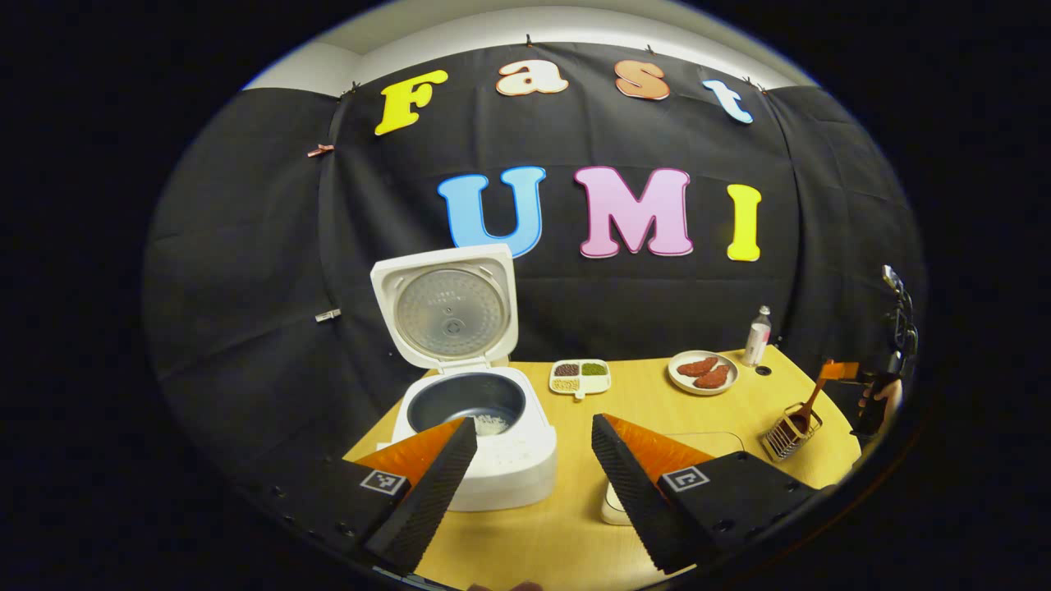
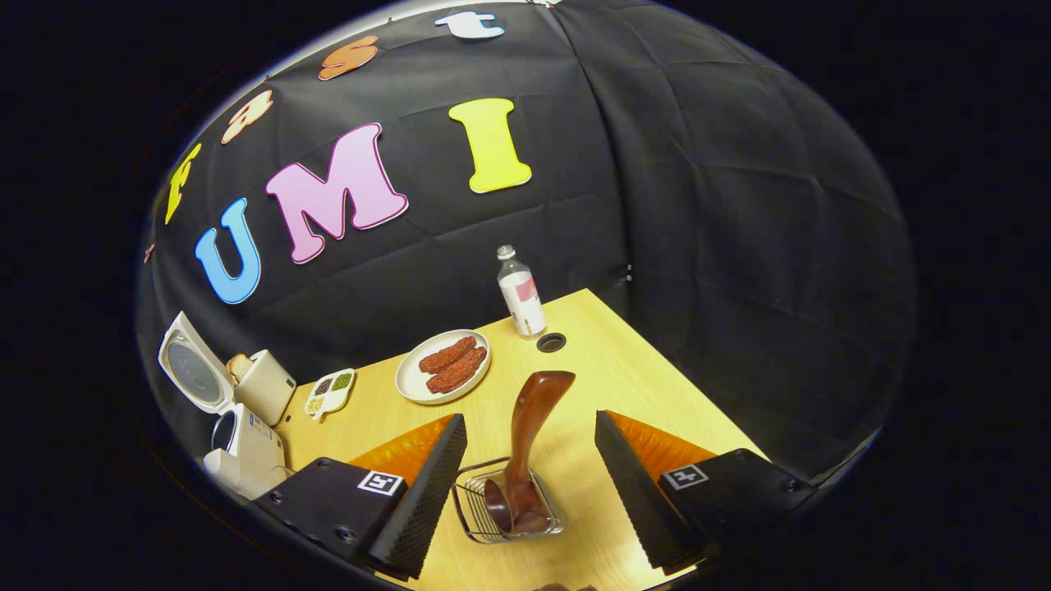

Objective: Close the left gripper, press the button to open the rice cooker; take a wooden spoon from the chopstick holder with the right hand, scoop a spoonful of rice and pour it into the rice cooker, then put the wooden spoon back into the chopstick holder.

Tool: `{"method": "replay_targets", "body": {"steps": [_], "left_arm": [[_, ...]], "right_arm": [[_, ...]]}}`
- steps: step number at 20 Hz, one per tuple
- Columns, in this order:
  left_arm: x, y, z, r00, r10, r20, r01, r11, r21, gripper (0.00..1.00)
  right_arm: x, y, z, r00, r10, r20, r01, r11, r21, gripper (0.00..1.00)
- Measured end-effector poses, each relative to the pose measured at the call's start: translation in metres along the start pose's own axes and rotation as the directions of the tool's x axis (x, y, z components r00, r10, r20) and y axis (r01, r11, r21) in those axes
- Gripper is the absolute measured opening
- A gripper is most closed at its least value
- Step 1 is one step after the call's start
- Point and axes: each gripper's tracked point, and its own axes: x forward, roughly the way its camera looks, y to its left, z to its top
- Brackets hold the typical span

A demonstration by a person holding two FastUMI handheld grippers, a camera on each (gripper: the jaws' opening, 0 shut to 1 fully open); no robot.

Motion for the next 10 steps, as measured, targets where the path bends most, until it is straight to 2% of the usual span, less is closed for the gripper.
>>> {"method": "replay_targets", "body": {"steps": [5, 10], "left_arm": [[0.026, 0.057, 0.063, 0.996, 0.059, 0.059, -0.055, 0.996, -0.069, 0.97], [0.057, 0.111, 0.13, 0.989, 0.105, 0.108, -0.09, 0.986, -0.138, 0.97]], "right_arm": [[-0.035, -0.012, 0.015, 0.997, -0.043, 0.067, 0.047, 0.997, -0.065, 0.98], [-0.068, -0.004, 0.018, 0.994, -0.042, 0.099, 0.053, 0.993, -0.11, 0.98]]}}
